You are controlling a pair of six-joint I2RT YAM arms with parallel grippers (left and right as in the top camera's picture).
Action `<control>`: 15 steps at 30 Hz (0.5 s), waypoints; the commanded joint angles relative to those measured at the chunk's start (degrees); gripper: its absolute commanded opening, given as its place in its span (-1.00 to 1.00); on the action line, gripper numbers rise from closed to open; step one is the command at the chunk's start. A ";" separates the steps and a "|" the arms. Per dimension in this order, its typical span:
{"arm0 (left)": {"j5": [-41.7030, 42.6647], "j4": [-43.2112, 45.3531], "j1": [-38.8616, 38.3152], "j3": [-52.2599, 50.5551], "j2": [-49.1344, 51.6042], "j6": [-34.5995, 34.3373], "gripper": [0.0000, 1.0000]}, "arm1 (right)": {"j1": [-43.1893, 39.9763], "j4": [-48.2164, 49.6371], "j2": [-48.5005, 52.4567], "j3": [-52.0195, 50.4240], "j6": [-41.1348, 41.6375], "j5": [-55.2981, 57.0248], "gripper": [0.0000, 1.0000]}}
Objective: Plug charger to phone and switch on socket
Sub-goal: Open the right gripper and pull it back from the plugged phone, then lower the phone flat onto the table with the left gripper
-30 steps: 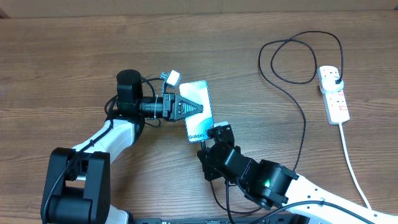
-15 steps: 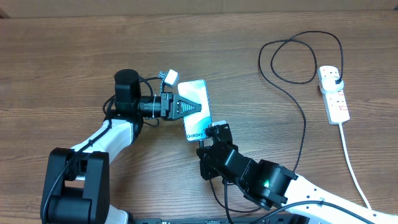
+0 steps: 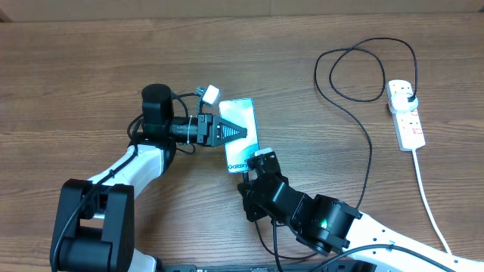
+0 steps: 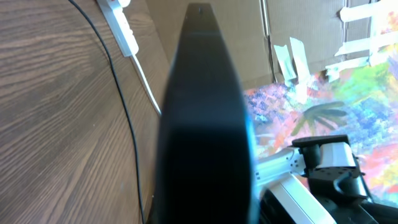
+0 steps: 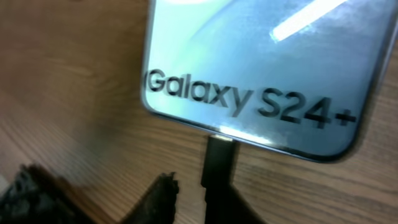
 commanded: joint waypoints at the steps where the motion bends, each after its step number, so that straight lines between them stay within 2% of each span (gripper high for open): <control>1: 3.52 -0.24 -2.62 -0.37 -0.24 1.90 -0.92 | -0.66 0.37 -0.74 4.57 -1.07 1.99 -0.10; 7: -1.62 -0.26 -2.62 -0.37 -0.24 1.51 -0.91 | -0.66 -3.41 -3.06 4.57 -0.81 0.00 0.40; 10: -3.91 -0.28 -2.91 -0.37 -0.24 -1.77 -0.92 | -0.68 -6.51 -5.79 4.57 -0.81 -2.08 0.91; 11: -4.59 -0.22 -3.30 -0.37 -0.26 -2.64 -0.92 | -0.68 -7.91 -7.10 4.57 -0.79 -2.34 1.00; 15: -10.05 -0.22 -6.58 -0.37 -0.26 -4.39 -0.92 | -0.68 -13.60 -13.99 4.57 -0.81 -2.21 0.99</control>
